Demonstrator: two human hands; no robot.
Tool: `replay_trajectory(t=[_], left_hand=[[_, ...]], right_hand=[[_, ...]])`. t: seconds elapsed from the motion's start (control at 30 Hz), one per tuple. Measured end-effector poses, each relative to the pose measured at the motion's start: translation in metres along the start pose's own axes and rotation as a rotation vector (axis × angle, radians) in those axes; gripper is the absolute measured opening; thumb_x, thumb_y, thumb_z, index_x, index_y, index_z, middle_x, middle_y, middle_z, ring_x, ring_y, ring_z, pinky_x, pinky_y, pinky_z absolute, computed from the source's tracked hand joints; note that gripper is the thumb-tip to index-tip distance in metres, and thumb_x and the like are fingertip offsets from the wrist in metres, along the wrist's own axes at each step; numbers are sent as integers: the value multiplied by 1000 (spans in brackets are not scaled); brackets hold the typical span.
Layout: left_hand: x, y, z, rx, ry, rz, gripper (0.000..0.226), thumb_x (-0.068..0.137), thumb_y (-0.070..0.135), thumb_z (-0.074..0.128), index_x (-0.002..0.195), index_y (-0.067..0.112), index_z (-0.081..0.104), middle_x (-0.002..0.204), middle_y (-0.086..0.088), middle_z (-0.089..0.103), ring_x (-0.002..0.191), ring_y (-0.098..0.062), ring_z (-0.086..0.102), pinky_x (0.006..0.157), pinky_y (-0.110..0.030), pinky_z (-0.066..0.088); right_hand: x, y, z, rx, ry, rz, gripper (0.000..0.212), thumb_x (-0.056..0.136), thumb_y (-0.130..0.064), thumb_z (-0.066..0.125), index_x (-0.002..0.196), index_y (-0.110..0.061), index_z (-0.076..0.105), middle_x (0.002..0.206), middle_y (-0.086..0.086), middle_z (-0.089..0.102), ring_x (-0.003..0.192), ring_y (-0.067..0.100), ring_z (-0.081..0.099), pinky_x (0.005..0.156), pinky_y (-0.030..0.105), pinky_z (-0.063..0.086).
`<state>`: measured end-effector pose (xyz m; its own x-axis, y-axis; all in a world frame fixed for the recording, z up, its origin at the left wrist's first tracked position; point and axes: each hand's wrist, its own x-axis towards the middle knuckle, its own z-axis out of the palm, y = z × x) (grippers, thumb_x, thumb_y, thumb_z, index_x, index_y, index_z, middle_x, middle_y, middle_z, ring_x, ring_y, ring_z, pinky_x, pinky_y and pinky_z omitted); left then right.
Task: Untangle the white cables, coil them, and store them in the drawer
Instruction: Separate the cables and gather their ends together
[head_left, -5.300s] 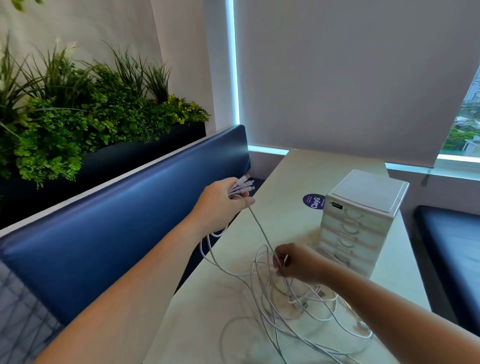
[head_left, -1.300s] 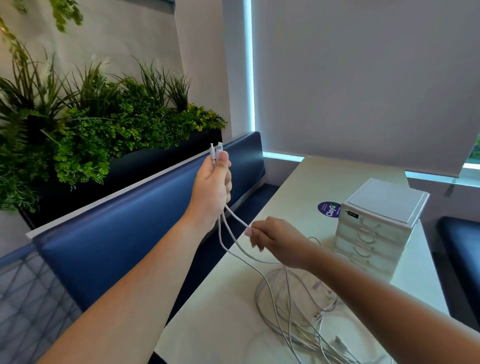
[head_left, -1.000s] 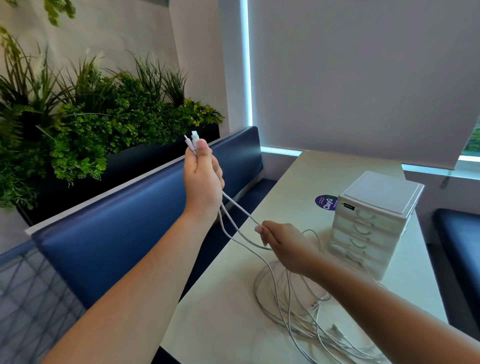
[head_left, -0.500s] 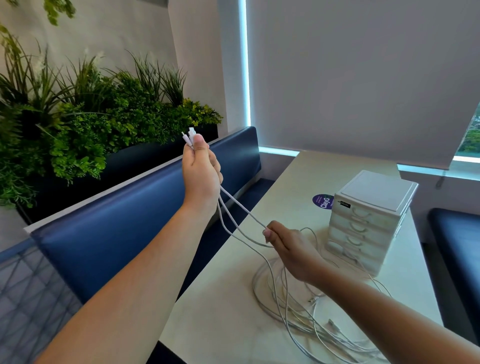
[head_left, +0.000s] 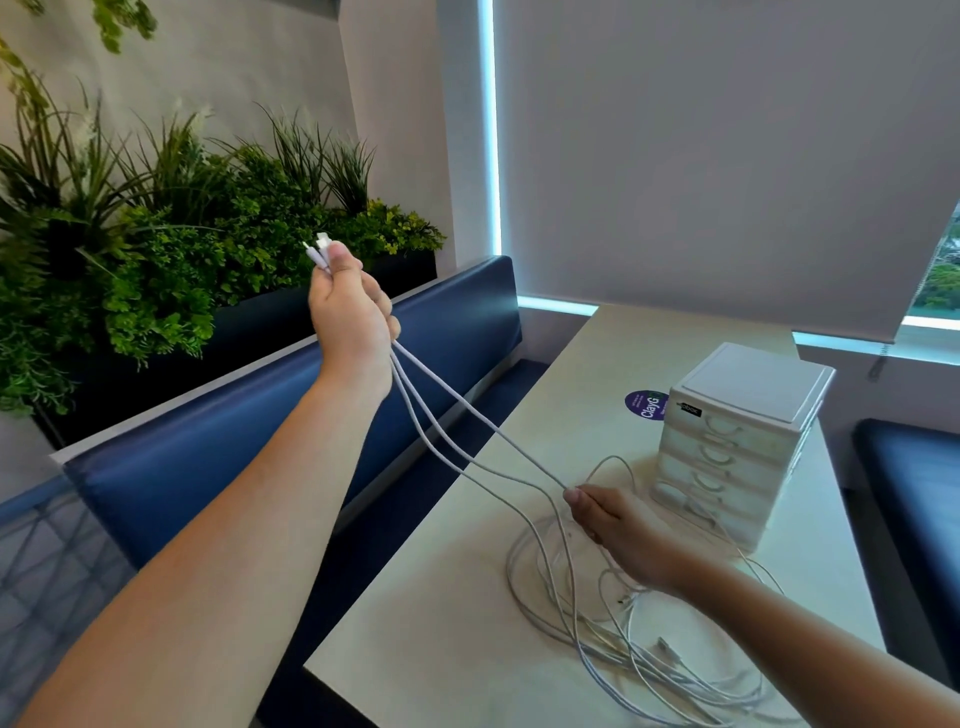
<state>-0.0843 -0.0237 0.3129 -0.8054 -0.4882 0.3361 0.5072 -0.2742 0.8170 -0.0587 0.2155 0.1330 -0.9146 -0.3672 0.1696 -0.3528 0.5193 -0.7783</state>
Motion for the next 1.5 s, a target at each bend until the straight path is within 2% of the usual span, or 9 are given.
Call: replay_trajectory(t=[0.17,0.33,0.43,0.6,0.8,1.17,1.3,1.4,1.5], left_hand=[[-9,-3,7,5,-61,-27,35,107,36,32,76,19,35,50,13,30,42,-5,22,38,-20,21],[-26,-4,27,-2,-160,-42,35,107,35,32,75,19,34,49,14,31,43,-5,22,38,-20,20],[-30,-1,37,15,-201,-20,35,106,36,32,76,19,34,50,14,31,43,-5,22,39,-21,17],[-27,0,34,-2,-173,-22,36,106,37,32,75,19,34,49,14,32,42,-5,23,38,-20,20],[-26,16,42,-48,-183,12,36,106,36,33,75,19,36,52,13,30,44,-6,21,39,-21,19],[-21,23,33,-51,-153,4,34,106,34,34,76,19,36,53,12,30,44,-6,21,40,-22,18],[-18,25,26,-55,-124,10,35,106,34,34,75,19,35,52,12,30,43,-7,22,39,-21,20],[-17,31,25,-74,-89,18,35,106,34,33,75,19,36,52,12,30,42,-6,24,38,-20,21],[-21,37,29,-117,-82,18,34,106,34,33,77,18,36,52,11,29,42,-6,24,38,-20,21]], right_hand=[[2,5,-1,66,-225,146,42,99,-43,35,65,-18,37,54,-7,34,48,7,28,53,24,28],[7,2,2,91,-341,296,48,101,-45,33,61,-18,37,46,-5,34,38,10,25,41,24,23],[9,7,4,138,-342,345,50,101,-49,30,61,-18,38,48,-4,33,41,11,26,42,23,23],[5,18,-5,418,-354,428,47,101,-46,31,64,-18,39,55,-3,29,49,12,22,48,25,21],[4,31,-10,429,-400,493,44,100,-49,30,69,-19,38,60,-3,27,53,12,21,50,25,20],[-2,36,8,196,-347,394,46,101,-46,27,68,-16,38,56,-2,31,46,11,28,47,24,32],[-4,34,4,272,-360,396,47,99,-50,29,67,-17,38,57,-2,29,47,12,25,47,23,33],[-5,29,3,323,-323,381,42,100,-47,31,73,-16,38,59,-2,31,47,10,27,47,21,31],[-7,25,6,306,-218,390,36,100,-45,34,89,-11,40,66,1,40,50,10,35,48,22,36]])
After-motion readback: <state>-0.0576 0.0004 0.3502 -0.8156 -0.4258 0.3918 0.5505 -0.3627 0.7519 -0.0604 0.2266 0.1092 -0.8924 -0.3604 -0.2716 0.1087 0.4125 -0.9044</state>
